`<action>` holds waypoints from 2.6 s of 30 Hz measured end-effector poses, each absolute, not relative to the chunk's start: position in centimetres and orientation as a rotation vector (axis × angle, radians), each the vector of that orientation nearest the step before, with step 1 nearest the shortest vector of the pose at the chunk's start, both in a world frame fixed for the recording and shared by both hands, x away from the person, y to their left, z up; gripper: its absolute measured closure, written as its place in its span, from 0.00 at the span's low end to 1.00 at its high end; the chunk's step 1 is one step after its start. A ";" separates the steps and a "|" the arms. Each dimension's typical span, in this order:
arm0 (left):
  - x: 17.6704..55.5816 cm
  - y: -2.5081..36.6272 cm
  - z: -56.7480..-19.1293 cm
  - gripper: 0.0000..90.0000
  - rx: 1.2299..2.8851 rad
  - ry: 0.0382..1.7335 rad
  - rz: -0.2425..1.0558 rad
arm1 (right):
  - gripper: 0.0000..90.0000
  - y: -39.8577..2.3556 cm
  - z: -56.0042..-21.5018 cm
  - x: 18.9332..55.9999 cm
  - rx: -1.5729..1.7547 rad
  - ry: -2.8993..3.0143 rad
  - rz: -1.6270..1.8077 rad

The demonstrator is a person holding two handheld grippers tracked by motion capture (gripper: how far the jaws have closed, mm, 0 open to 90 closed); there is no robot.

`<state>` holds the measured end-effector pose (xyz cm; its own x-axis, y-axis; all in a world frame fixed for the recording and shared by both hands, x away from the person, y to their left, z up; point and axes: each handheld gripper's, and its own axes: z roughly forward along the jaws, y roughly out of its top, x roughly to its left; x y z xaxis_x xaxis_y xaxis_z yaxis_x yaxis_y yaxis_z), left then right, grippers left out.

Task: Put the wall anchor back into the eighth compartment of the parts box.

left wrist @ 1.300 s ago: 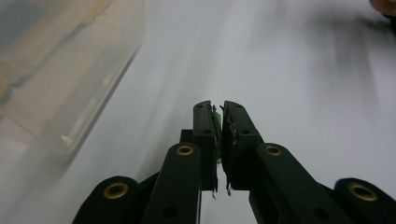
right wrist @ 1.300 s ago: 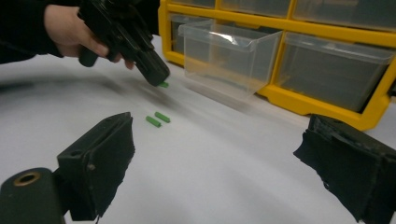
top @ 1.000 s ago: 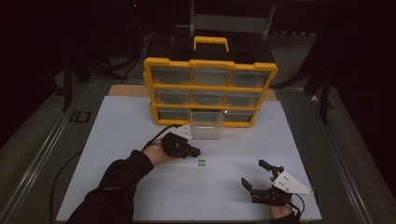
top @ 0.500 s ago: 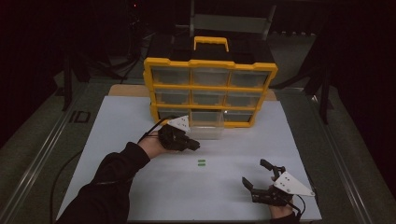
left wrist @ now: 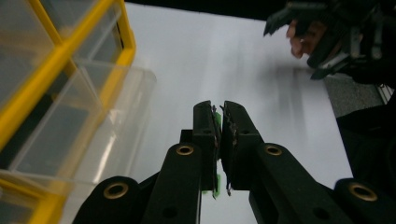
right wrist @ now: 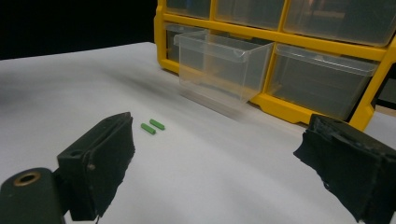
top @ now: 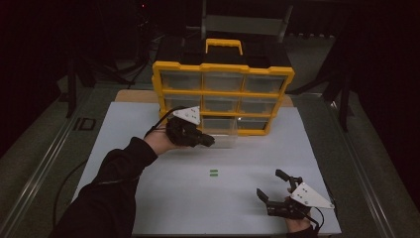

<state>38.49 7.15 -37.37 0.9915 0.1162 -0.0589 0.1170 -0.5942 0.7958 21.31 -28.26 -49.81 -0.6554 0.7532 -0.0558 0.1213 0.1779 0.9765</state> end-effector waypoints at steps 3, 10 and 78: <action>38.8 7.3 -36.4 0.94 2.199 0.153 0.015 | 0.10 -28.3 -49.8 21.3 0.821 1.914 1.509; 39.6 7.2 -34.5 0.94 2.145 0.168 0.053 | 0.10 -28.3 -49.9 21.3 0.823 1.915 1.511; 42.6 4.3 -40.5 0.02 2.215 0.602 0.041 | 0.10 -28.3 -50.0 21.3 0.825 1.945 1.506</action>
